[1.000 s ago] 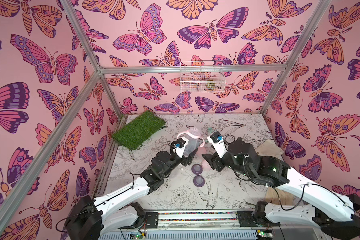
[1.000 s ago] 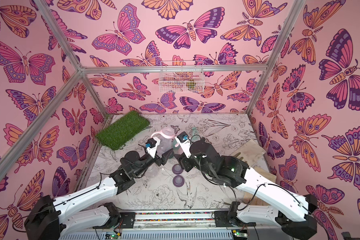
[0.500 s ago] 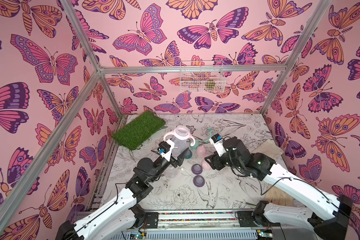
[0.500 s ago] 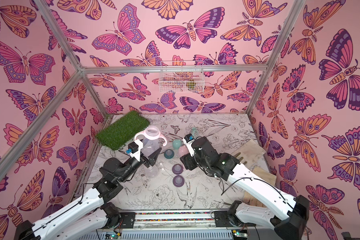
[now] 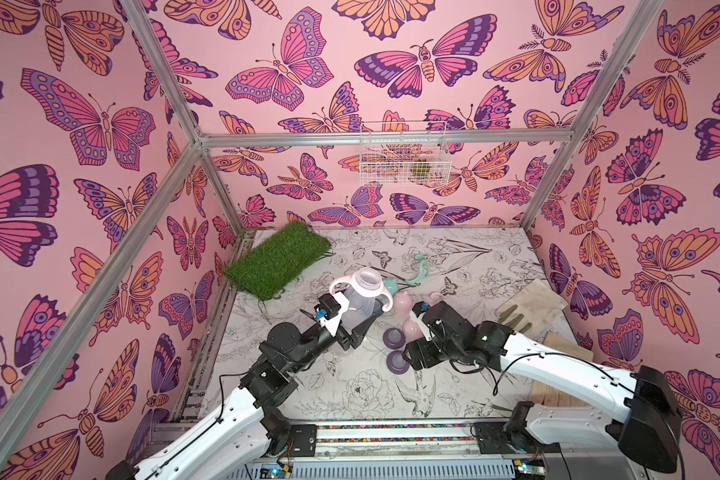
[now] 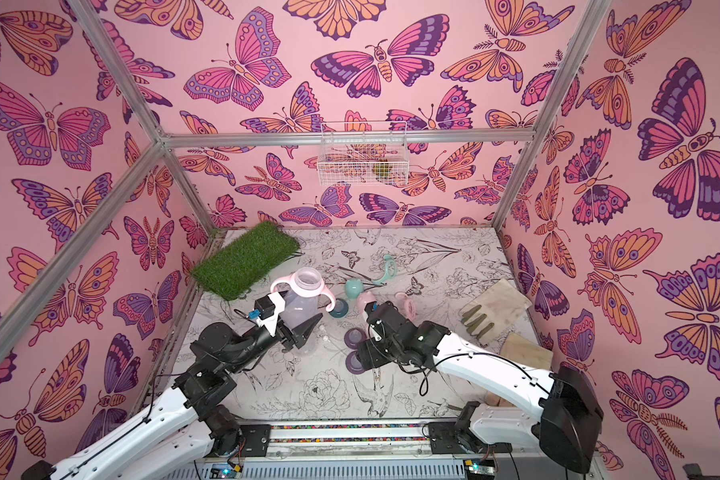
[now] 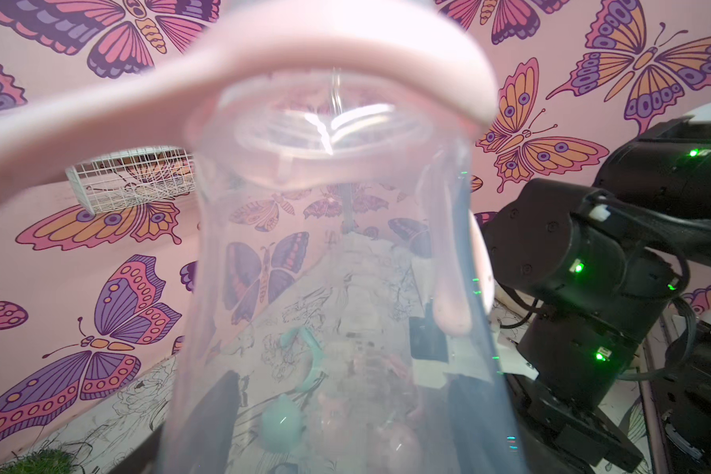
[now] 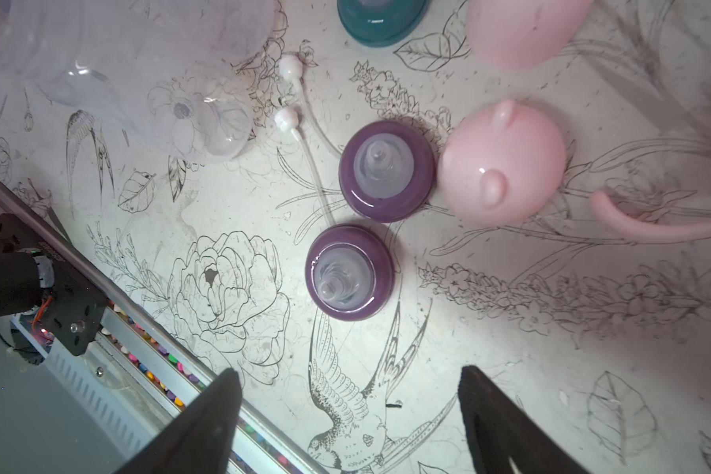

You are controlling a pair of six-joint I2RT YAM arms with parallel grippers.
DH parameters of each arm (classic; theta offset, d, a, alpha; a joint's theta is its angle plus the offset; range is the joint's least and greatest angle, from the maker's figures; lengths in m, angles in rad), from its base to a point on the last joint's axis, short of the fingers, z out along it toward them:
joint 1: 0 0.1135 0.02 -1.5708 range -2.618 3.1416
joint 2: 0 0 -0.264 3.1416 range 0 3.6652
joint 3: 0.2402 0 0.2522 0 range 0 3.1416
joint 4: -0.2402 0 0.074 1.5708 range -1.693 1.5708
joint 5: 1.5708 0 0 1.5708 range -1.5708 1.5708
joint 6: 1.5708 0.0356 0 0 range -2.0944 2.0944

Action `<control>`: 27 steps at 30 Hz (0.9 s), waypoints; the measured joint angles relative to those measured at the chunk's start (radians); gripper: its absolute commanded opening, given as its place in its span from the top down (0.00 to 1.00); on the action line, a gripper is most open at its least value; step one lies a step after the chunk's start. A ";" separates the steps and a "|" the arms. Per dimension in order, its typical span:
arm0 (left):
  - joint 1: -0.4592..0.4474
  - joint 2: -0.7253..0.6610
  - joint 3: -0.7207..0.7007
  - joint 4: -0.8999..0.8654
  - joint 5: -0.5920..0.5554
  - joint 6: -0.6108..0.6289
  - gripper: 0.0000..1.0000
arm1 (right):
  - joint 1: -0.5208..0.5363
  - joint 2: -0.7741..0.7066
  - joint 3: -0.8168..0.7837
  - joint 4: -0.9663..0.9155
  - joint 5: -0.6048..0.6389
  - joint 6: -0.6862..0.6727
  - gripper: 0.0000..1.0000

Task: Assemble the baby bottles
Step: Pick up the nipple from the center of the board.

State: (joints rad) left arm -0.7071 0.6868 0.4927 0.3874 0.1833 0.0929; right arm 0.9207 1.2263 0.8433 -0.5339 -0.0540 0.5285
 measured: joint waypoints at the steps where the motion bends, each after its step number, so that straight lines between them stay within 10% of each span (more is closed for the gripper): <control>1: 0.000 0.000 0.000 -0.003 0.002 0.000 1.00 | 0.010 0.010 -0.002 0.007 0.000 0.011 0.14; 27: 0.000 -0.037 0.000 -0.064 0.003 0.001 1.00 | 0.083 0.315 0.007 0.104 0.076 0.100 0.11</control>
State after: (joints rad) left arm -0.7071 0.6498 0.4927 0.3237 0.1867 0.0937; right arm 1.0035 1.5414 0.8505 -0.4297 0.0223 0.6285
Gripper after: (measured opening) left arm 0.789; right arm 0.889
